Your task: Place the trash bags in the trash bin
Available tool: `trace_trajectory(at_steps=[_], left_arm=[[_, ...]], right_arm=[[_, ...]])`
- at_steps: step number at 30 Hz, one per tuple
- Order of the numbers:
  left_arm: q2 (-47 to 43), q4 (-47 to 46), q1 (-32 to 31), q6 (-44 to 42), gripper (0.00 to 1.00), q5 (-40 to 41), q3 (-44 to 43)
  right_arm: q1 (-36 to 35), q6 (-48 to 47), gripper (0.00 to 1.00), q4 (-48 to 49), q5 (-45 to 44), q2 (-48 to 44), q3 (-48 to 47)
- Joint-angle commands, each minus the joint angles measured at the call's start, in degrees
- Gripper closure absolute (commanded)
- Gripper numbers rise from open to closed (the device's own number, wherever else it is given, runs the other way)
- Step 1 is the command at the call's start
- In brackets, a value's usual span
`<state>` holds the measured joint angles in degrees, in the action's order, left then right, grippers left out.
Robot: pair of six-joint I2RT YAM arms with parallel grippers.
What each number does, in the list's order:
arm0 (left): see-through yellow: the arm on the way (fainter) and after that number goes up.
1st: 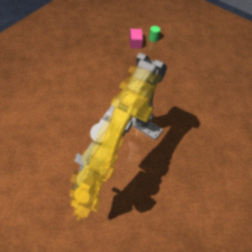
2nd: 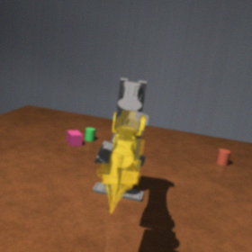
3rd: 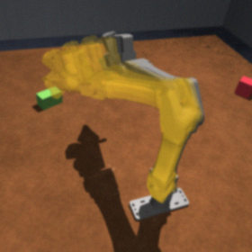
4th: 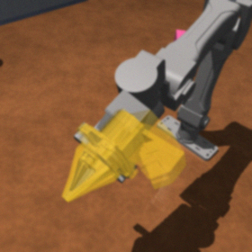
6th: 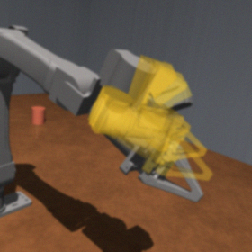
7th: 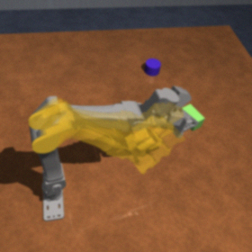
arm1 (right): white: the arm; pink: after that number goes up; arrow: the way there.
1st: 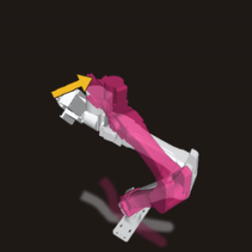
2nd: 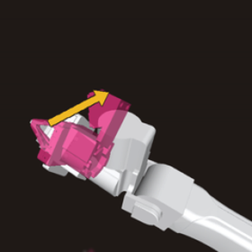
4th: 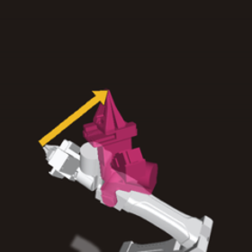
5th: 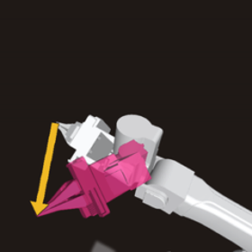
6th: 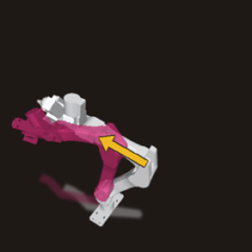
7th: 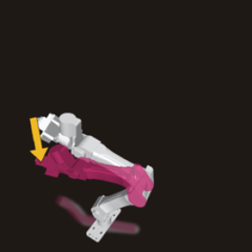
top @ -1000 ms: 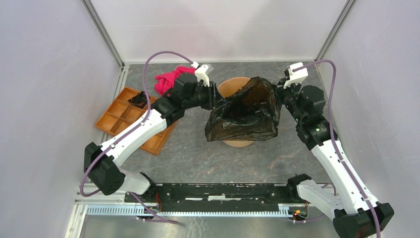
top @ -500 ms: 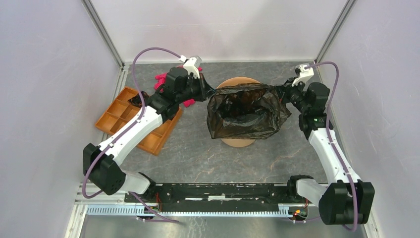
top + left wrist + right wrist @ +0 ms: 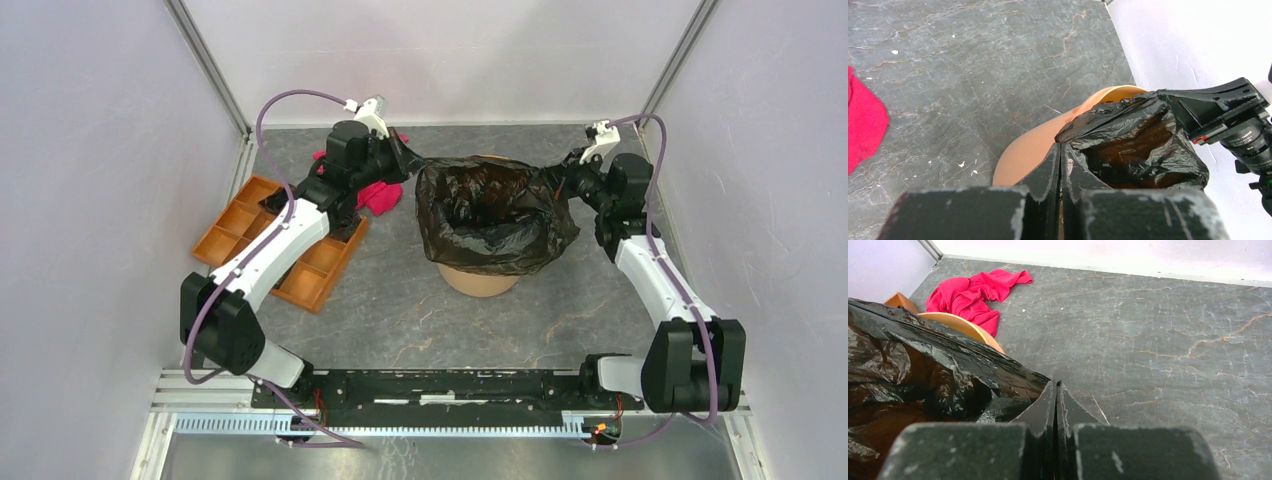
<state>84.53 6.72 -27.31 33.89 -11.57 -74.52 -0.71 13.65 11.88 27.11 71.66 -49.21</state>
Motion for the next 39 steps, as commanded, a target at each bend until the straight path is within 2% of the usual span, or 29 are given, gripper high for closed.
trace_trajectory(at_steps=[1, 9, 23, 29, 31, 36, 38, 39], left_arm=[[2.13, -4.75, 1.57, 4.02, 0.95, -0.12, -2.70], [4.69, -6.46, 4.26, 8.19, 0.96, -0.75, -0.03], [5.20, -4.97, 6.00, 7.01, 0.98, -3.32, 8.11], [6.95, -9.98, 6.02, 11.17, 0.97, -11.60, 10.65], [6.82, -9.66, 5.96, 11.17, 0.97, -11.49, 11.46], [5.54, -4.65, 6.05, 9.18, 0.97, -8.14, 13.13], [4.76, -3.15, 6.08, 8.65, 0.87, -8.47, 12.97], [4.14, -2.48, 6.07, 8.32, 0.78, -8.65, 12.69]], right_arm=[[0.19, 0.89, 0.98, 3.21, 0.72, 2.19, -3.80], [0.19, 1.74, 0.99, 1.57, -2.11, 4.83, -3.80], [0.12, 2.63, 0.99, 0.52, -0.46, 5.34, -2.56], [0.10, -2.11, 0.99, -3.90, -5.52, 3.42, -1.01], [0.16, -3.18, 0.98, -5.77, -7.29, 2.35, -0.83], [0.02, -4.72, 0.80, -10.19, -7.69, 0.96, -1.45], [0.05, -5.15, 0.73, -14.65, -8.06, 0.05, -3.57], [0.06, -5.44, 0.68, -16.65, -8.72, -0.82, -4.62]])
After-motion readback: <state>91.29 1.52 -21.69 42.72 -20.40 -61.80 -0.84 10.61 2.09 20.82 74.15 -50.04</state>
